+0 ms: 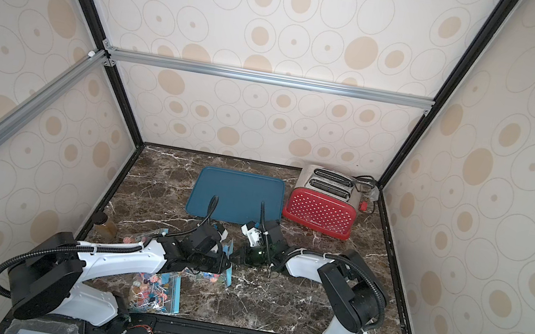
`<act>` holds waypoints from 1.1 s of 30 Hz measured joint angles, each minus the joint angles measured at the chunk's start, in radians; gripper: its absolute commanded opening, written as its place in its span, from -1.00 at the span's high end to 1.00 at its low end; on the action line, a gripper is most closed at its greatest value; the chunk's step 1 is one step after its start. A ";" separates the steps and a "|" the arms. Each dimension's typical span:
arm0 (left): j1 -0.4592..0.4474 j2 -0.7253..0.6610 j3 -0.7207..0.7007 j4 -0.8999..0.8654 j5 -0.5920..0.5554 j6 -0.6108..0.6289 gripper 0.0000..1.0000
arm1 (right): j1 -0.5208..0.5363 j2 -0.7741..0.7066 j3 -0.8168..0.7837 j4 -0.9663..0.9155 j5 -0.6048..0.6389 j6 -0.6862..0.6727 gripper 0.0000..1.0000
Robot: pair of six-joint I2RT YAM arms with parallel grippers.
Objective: Pour candies out of the ziploc bag
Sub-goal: Open the ziploc bag at the center of the board.
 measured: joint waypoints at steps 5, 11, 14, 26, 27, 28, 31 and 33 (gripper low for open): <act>0.001 -0.008 0.000 -0.002 -0.002 -0.003 0.74 | 0.000 0.000 0.000 -0.006 0.003 -0.006 1.00; 0.003 -0.014 -0.006 -0.003 -0.004 -0.003 0.71 | 0.000 0.001 0.000 -0.024 0.007 -0.020 1.00; 0.006 -0.014 -0.010 -0.002 -0.007 -0.003 0.70 | 0.000 0.005 0.000 -0.029 0.008 -0.022 1.00; 0.009 0.028 -0.011 0.004 -0.013 -0.004 0.58 | 0.000 0.007 0.000 -0.049 0.008 -0.022 1.00; 0.010 0.034 -0.011 0.007 -0.012 -0.003 0.58 | 0.000 0.007 0.000 -0.051 0.008 -0.022 1.00; 0.010 0.037 -0.011 0.010 -0.011 -0.004 0.58 | 0.000 0.007 0.000 -0.051 0.007 -0.022 1.00; 0.011 0.048 -0.011 0.022 -0.007 -0.004 0.59 | 0.000 0.007 0.000 -0.051 0.008 -0.021 1.00; 0.011 0.054 -0.011 0.029 -0.002 -0.005 0.61 | 0.000 0.007 0.000 -0.053 0.008 -0.021 1.00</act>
